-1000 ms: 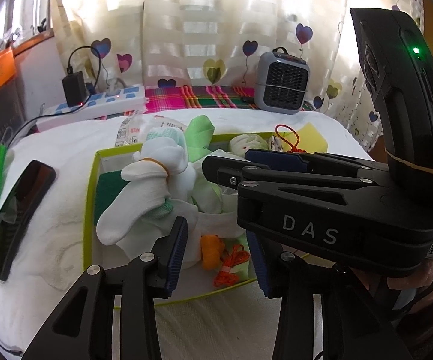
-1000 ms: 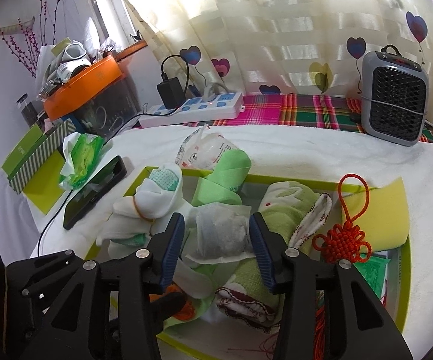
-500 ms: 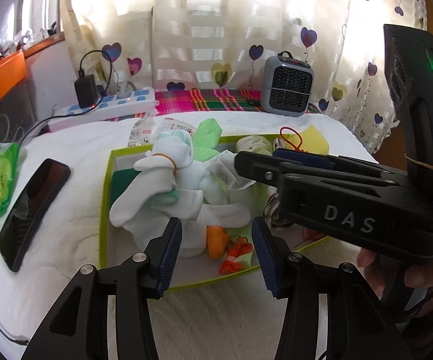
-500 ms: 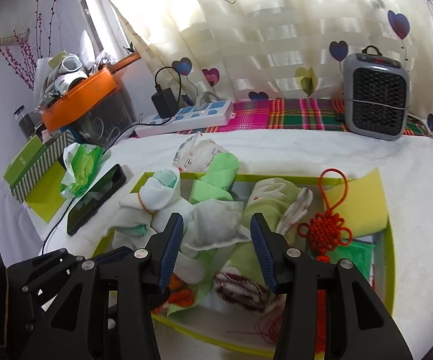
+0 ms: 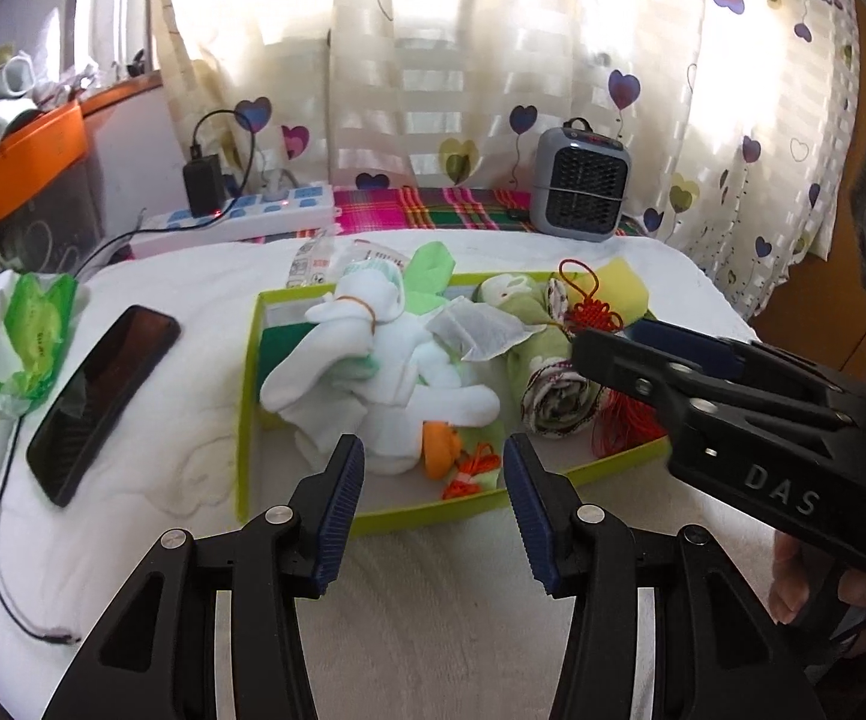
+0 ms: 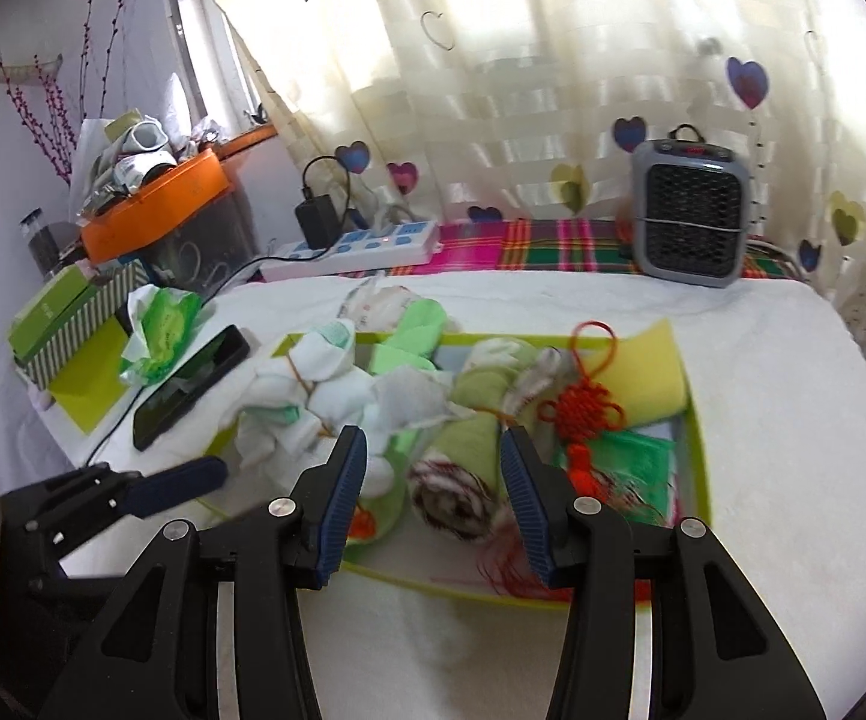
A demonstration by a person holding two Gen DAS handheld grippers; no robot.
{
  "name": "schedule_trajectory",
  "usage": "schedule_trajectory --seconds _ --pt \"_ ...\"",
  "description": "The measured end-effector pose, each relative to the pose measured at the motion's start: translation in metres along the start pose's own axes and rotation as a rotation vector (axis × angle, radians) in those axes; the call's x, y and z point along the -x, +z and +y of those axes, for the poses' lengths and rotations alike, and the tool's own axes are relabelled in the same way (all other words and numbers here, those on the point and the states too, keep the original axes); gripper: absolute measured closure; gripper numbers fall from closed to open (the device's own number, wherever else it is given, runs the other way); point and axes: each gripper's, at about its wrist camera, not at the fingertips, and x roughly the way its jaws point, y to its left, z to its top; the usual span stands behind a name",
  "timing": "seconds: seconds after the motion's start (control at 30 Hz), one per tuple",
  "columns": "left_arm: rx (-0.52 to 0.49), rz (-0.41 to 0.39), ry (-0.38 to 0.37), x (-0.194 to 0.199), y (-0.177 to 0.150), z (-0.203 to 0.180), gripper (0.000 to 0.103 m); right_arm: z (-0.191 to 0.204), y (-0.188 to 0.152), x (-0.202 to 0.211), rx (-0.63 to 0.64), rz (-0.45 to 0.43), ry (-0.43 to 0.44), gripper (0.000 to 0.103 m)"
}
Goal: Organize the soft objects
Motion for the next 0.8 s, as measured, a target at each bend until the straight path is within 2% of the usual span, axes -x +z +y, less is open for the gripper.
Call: schedule_trajectory --seconds 0.17,0.33,0.8 --pt "-0.009 -0.002 0.03 0.009 -0.008 -0.004 0.056 -0.004 -0.013 0.013 -0.005 0.007 -0.046 0.055" --pt "-0.005 0.009 0.027 0.015 -0.02 -0.005 0.056 -0.009 -0.026 0.023 -0.019 0.017 -0.07 0.055" --pt "0.01 0.085 0.09 0.014 -0.058 0.001 0.056 -0.022 -0.066 0.033 -0.05 0.093 -0.132 0.055"
